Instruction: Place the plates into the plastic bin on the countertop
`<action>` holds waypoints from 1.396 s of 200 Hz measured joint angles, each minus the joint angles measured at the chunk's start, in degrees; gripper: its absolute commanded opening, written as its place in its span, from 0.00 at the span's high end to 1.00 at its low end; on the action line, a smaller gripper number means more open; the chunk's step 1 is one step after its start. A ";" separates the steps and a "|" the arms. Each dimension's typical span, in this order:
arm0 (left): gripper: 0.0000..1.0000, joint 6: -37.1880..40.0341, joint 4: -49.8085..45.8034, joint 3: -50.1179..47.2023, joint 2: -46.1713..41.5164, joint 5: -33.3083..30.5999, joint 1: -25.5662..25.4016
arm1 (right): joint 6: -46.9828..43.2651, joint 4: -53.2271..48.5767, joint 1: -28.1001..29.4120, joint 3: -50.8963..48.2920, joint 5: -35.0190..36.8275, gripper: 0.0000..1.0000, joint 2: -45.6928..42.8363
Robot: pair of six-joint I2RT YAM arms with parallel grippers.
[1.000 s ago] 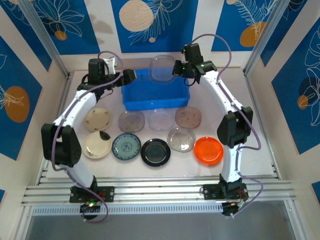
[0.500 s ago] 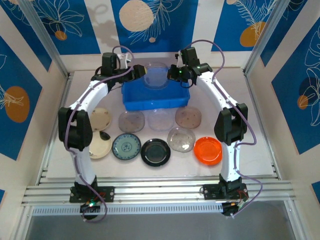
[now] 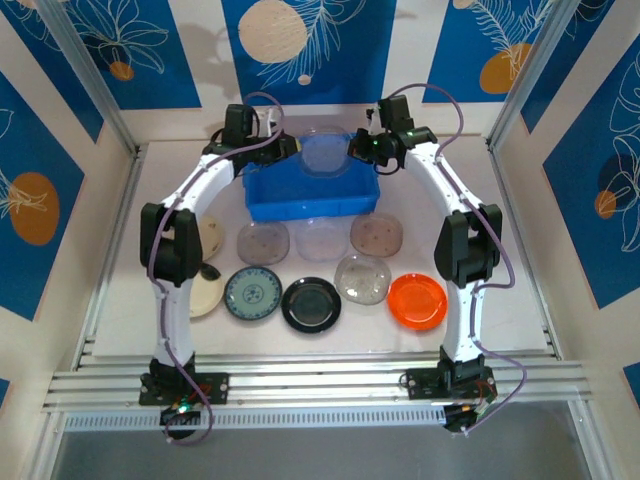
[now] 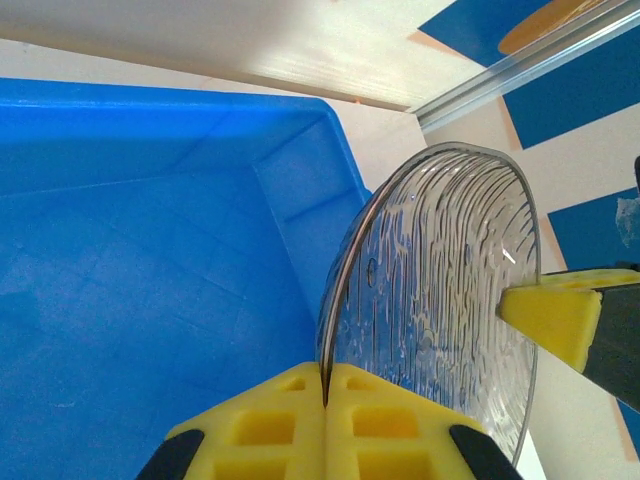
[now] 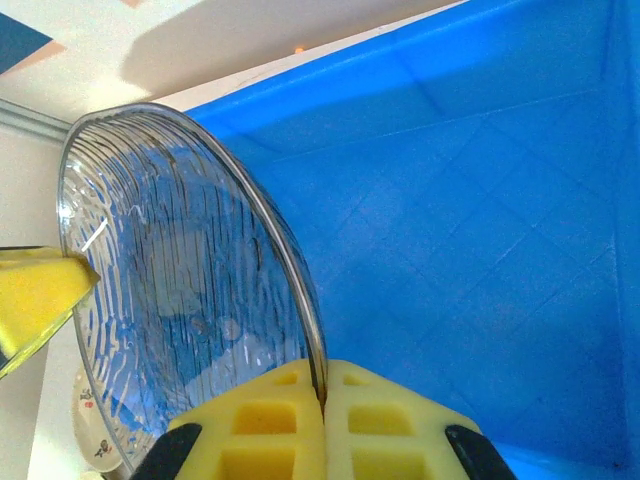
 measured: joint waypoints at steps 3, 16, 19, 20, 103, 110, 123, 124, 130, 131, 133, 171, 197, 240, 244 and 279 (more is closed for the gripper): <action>1.00 0.00 -0.09 0.17 0.09 -0.31 -0.11 | 0.00 0.00 -0.02 0.00 0.02 0.97 0.04; 1.00 0.00 -0.74 0.66 0.48 -1.51 -0.50 | 0.00 -0.11 -0.20 0.00 0.26 0.94 0.33; 1.00 0.00 -0.96 0.76 0.63 -1.84 -0.59 | 0.00 -0.22 -0.22 0.00 0.44 0.93 0.48; 1.00 0.00 -0.98 0.79 0.68 -1.95 -0.61 | -0.02 -0.24 -0.22 0.02 0.44 0.93 0.55; 1.00 -1.11 -5.05 2.99 7.02 -9.94 -2.47 | -0.83 -4.72 -0.55 6.88 3.93 0.61 10.03; 1.00 -1.36 -5.31 3.15 7.56 -10.43 -2.51 | -0.92 -4.90 -0.55 7.56 4.07 0.59 10.43; 1.00 -1.68 -6.01 3.78 8.61 -11.30 -2.60 | -0.87 -5.27 -0.55 8.46 4.44 0.56 10.91; 1.00 -1.68 -6.05 3.85 8.68 -11.37 -2.60 | -0.81 -5.29 -0.55 8.50 4.48 0.56 10.91; 1.00 -1.73 -6.21 4.28 9.22 -11.78 -2.60 | -0.83 -5.42 -0.55 8.81 4.68 0.54 10.93; 1.00 -1.73 -6.23 4.35 9.29 -11.82 -2.60 | -0.79 -5.42 -0.55 8.83 4.74 0.54 10.93; 1.00 -1.75 -6.29 4.55 9.49 -11.96 -2.60 | -0.68 -5.44 -0.55 8.90 4.79 0.54 10.93; 1.00 -3.69 -7.58 8.83 13.03 -13.51 -2.75 | -0.83 -5.31 -0.74 8.94 6.14 0.53 10.75; 1.00 -5.68 -7.69 13.73 16.90 -13.51 -2.99 | -0.44 -4.59 -1.38 6.88 6.43 0.53 9.20; 1.00 -8.66 -7.04 17.09 22.23 -13.49 -4.35 | 0.04 -2.58 -3.89 0.83 6.75 0.53 4.50; 1.00 -8.81 -6.99 17.18 22.62 -13.46 -4.55 | 0.04 -2.47 -4.04 0.07 6.93 0.53 3.93; 1.00 -10.12 -6.88 17.20 24.35 -13.31 -5.79 | -0.48 -1.68 -5.03 -4.02 9.51 0.54 1.11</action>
